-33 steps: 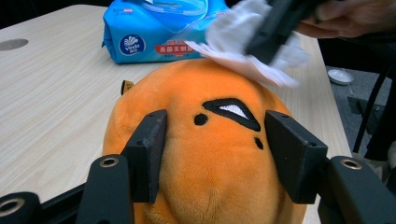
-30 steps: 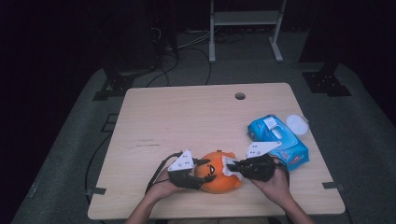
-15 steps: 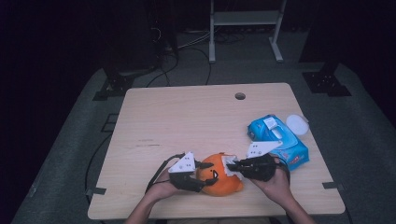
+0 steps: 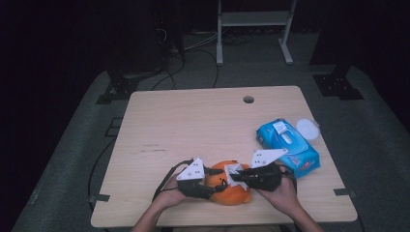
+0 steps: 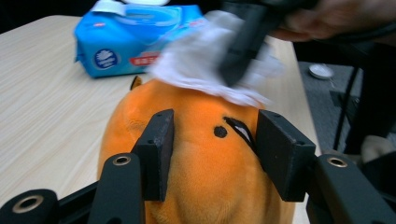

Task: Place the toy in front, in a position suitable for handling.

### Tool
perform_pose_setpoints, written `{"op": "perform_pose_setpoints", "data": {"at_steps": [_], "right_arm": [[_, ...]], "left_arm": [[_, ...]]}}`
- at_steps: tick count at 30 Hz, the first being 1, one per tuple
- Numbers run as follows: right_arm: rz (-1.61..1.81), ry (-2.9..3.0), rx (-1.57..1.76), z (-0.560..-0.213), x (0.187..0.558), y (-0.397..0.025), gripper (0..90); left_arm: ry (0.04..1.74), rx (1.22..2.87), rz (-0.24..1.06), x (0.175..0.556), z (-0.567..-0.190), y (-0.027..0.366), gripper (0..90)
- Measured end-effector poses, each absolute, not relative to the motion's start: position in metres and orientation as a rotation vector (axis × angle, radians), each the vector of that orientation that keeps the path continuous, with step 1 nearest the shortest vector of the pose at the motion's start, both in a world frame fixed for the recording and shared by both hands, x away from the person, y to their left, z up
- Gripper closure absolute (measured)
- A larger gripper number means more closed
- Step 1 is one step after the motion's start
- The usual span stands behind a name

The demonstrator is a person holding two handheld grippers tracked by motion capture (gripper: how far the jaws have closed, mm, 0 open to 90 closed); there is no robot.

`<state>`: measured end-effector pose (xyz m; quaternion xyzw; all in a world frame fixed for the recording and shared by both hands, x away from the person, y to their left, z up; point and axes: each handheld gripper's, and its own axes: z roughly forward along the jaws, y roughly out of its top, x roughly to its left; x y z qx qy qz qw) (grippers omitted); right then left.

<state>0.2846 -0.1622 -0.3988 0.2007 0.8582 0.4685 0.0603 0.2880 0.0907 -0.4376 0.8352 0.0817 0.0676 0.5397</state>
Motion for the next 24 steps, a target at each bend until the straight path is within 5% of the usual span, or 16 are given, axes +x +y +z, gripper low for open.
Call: {"op": "perform_pose_setpoints", "data": {"at_steps": [24], "right_arm": [[1.411,2.546,0.688,-0.398,0.294,-0.167,86.0]], "left_arm": [[0.038,2.02,0.176,0.273,-0.436,0.08,48.3]]}}
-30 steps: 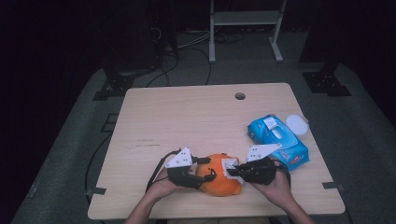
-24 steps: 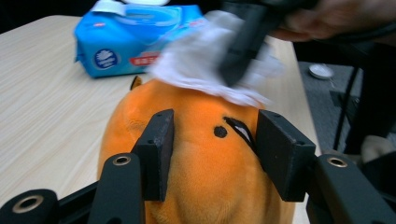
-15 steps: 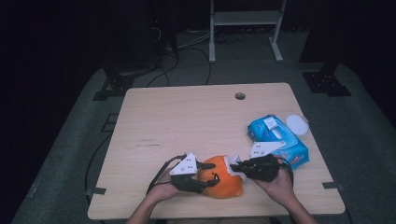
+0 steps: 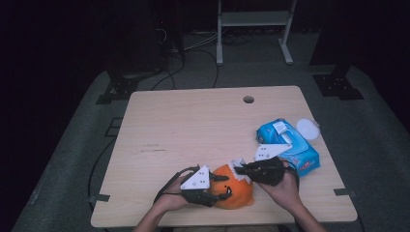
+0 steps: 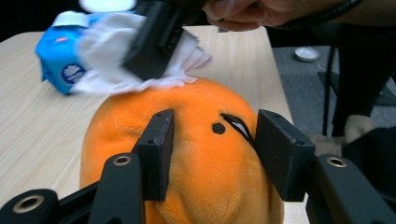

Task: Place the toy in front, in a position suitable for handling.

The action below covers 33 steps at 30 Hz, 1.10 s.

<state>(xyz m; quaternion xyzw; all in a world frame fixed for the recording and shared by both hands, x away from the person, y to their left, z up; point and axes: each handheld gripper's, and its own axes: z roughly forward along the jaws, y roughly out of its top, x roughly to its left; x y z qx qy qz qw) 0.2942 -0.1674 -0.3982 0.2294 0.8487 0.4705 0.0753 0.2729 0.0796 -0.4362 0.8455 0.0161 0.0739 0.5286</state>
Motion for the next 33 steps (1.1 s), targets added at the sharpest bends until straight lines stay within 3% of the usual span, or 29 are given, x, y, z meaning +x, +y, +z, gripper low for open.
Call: {"op": "perform_pose_setpoints", "data": {"at_steps": [18,27,33], "right_arm": [[1.46,2.555,0.701,-0.401,0.299,-0.165,85.9],[1.373,2.54,0.874,-0.418,0.316,-0.194,86.0],[1.433,2.541,0.793,-0.408,0.305,-0.183,85.9]], "left_arm": [[-0.035,2.039,0.206,0.268,-0.438,0.08,47.3],[0.037,2.031,0.177,0.276,-0.441,0.091,47.3],[0.042,2.028,0.166,0.277,-0.441,0.089,46.6]]}}
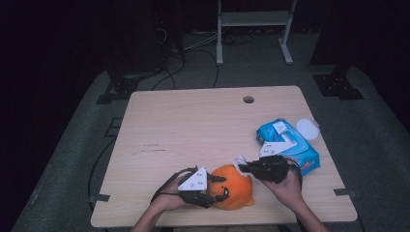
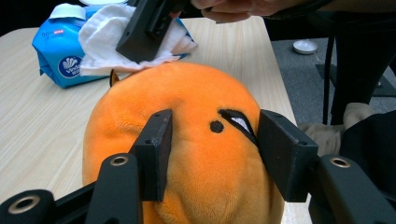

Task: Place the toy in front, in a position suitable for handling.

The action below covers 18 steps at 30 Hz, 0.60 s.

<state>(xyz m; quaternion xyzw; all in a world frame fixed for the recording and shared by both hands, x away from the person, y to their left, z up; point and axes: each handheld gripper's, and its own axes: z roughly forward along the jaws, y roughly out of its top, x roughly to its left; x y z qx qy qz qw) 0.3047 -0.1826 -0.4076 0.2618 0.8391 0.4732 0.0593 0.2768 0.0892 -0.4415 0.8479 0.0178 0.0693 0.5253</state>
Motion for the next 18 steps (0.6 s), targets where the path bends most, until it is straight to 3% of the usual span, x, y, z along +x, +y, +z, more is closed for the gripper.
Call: {"op": "perform_pose_setpoints", "data": {"at_steps": [10,18], "right_arm": [[1.434,2.543,0.912,-0.419,0.317,-0.201,86.0],[1.397,2.582,0.785,-0.414,0.304,-0.181,86.0]], "left_arm": [[0.186,1.98,0.134,0.296,-0.449,0.108,45.8],[0.294,1.962,0.164,0.306,-0.452,0.116,45.1]]}}
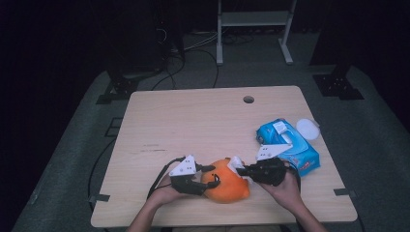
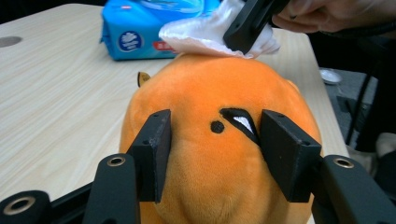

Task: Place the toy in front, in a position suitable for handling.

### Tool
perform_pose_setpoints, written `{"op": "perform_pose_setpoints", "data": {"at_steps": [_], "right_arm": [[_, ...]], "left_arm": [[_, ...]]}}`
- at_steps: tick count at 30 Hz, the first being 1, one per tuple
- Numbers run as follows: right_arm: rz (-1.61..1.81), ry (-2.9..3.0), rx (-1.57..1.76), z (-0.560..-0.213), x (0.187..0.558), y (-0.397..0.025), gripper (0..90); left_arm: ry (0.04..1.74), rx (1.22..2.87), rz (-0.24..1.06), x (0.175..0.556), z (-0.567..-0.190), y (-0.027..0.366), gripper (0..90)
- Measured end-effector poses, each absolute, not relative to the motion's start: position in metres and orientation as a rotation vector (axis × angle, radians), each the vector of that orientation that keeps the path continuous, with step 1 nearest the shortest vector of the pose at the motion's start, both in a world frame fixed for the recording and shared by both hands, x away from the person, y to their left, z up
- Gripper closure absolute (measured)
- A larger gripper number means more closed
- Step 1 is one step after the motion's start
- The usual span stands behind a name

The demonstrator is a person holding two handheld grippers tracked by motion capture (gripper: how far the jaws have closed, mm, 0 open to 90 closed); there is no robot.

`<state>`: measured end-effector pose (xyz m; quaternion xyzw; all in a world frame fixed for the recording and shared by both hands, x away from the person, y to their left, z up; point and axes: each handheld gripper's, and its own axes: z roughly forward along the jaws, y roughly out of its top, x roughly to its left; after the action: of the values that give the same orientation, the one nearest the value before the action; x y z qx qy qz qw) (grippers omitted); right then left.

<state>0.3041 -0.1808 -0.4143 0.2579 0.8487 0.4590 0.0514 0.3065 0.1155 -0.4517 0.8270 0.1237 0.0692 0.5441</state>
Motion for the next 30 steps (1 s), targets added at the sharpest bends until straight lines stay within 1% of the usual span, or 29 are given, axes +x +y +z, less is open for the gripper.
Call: {"op": "perform_pose_setpoints", "data": {"at_steps": [4,7,15,20,23,25,27,30], "right_arm": [[1.35,2.587,0.877,-0.422,0.314,-0.195,85.9],[1.331,2.601,0.877,-0.423,0.311,-0.196,85.9],[1.47,2.64,0.718,-0.405,0.291,-0.18,86.0],[1.61,2.698,0.559,-0.392,0.279,-0.171,86.0],[1.471,2.743,0.469,-0.389,0.273,-0.159,85.2],[1.38,2.78,0.467,-0.39,0.275,-0.156,82.8],[1.328,2.778,0.483,-0.391,0.276,-0.159,78.8],[1.291,2.744,0.509,-0.39,0.278,-0.168,76.5]], "left_arm": [[0.34,1.945,0.147,0.311,-0.453,0.12,44.5],[0.349,1.943,0.142,0.313,-0.454,0.121,44.2],[0.365,1.938,0.148,0.314,-0.454,0.121,42.9],[0.384,1.923,0.127,0.316,-0.456,0.12,42.3],[0.383,1.922,0.128,0.316,-0.456,0.119,42.1],[0.382,1.924,0.129,0.315,-0.456,0.119,42.0],[0.383,1.923,0.129,0.315,-0.456,0.119,41.9],[0.385,1.922,0.127,0.316,-0.456,0.119,41.6]]}}
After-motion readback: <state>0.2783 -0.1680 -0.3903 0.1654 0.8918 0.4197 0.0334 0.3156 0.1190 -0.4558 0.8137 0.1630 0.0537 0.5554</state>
